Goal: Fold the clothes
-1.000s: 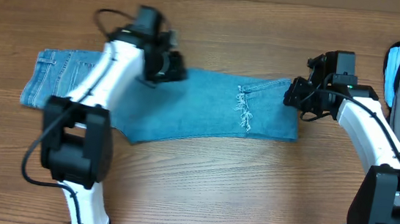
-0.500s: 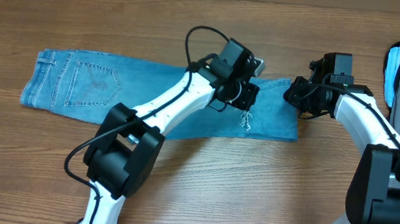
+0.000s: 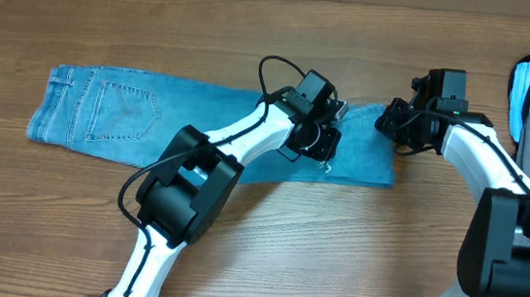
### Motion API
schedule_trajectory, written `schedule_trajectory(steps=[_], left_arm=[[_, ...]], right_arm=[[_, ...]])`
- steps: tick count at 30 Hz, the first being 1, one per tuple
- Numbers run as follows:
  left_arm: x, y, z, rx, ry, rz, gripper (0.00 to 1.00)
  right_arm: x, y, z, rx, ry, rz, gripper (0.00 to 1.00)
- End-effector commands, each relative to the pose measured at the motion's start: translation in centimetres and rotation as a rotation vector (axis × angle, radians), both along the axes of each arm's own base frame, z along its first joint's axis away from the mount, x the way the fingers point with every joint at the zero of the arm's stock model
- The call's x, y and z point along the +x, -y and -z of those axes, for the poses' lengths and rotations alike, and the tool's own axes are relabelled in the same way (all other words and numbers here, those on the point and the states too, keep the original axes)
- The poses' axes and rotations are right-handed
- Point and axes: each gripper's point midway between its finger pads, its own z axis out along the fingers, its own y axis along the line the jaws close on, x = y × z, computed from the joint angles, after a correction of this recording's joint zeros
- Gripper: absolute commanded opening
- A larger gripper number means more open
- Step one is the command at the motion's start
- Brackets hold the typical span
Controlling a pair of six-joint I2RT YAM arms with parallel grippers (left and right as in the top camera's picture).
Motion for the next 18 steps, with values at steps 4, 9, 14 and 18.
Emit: schedule_trajectory(steps=[4, 9, 14, 18], left_arm=[[-0.1, -0.2, 0.6, 0.002, -0.026, 0.003, 0.11], [0.7, -2.7, 1.8, 0.116, -0.017, -0.056, 0.12], [1.8, -4.7, 2.1, 0.149, -0.023, -0.099, 0.2], [3.0, -5.8, 1.4, 0.143, -0.017, -0.132, 0.32]], right_arm=[[-0.9, 1.0, 4.7, -0.009, -0.114, 0.03, 0.04], [-0.8, 3.2, 5.1, -0.036, -0.123, 0.081, 0.04], [-0.7, 4.3, 5.0, -0.038, -0.118, 0.1, 0.04], [-0.5, 4.3, 3.5, -0.042, -0.113, 0.08, 0.04]])
